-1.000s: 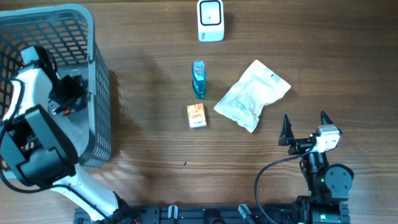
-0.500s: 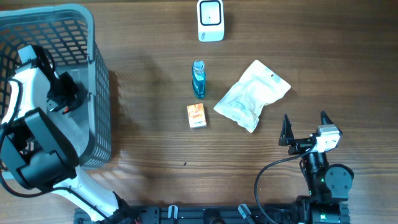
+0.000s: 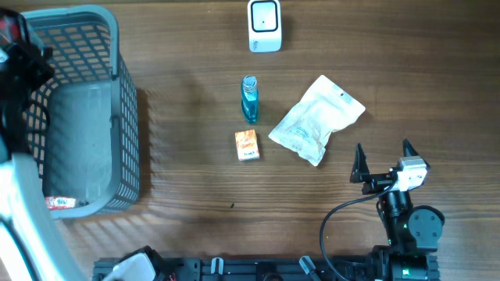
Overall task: Scan the item barcode
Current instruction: 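Carry the hex wrench pack to the scanner and drop it on the clear bag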
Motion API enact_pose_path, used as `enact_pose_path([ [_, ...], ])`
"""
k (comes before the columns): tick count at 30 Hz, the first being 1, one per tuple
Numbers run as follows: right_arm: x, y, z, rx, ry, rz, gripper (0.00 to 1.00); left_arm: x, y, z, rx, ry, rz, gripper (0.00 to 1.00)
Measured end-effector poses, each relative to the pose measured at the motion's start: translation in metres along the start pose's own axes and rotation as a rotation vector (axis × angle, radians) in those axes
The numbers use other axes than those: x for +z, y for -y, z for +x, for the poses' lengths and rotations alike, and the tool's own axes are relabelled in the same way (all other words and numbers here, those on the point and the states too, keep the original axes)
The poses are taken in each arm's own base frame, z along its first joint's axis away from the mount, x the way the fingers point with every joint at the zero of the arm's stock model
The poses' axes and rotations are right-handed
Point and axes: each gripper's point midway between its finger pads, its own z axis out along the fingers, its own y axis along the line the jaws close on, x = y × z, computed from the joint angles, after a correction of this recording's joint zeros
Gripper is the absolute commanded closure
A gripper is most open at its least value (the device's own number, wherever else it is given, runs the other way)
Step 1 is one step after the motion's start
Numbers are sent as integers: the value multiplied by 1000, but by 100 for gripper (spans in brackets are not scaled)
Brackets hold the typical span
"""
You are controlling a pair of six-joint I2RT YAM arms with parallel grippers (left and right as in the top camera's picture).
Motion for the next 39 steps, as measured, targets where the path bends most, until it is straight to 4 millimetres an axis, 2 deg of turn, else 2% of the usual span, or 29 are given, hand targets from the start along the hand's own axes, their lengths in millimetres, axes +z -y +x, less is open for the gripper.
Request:
enact_pose_path([
  [2,0,0,0,0,0,0,0,-42,38,-14,-23,82,154,96],
  [4,0,0,0,0,0,0,0,-71,76,-15,-15,108,307,96],
  [5,0,0,0,0,0,0,0,-85,103,-8,0,90,408,96],
  [6,0,0,0,0,0,0,0,-92,117,-2,10,70,464,96],
  [8,0,0,0,0,0,0,0,-104,157,22,43,-14,609,96],
  [11,0,0,0,0,0,0,0,-104,205,57,88,-143,752,96],
  [13,0,0,0,0,0,0,0,-98,250,99,135,-282,866,96],
  [15,0,0,0,0,0,0,0,-86,275,133,166,-379,892,96],
  [18,0,0,0,0,0,0,0,-62,309,198,229,-521,865,96],
  [21,0,0,0,0,0,0,0,-37,327,257,305,-588,776,96],
  [28,0,0,0,0,0,0,0,5,351,354,422,-663,679,96],
  [34,0,0,0,0,0,0,0,43,336,423,464,-765,558,95],
  [36,0,0,0,0,0,0,0,48,333,439,474,-790,533,94],
  [37,0,0,0,0,0,0,0,49,331,448,481,-804,526,93],
  [38,0,0,0,0,0,0,0,49,331,456,490,-815,521,86],
  [39,0,0,0,0,0,0,0,49,330,460,495,-822,518,73],
])
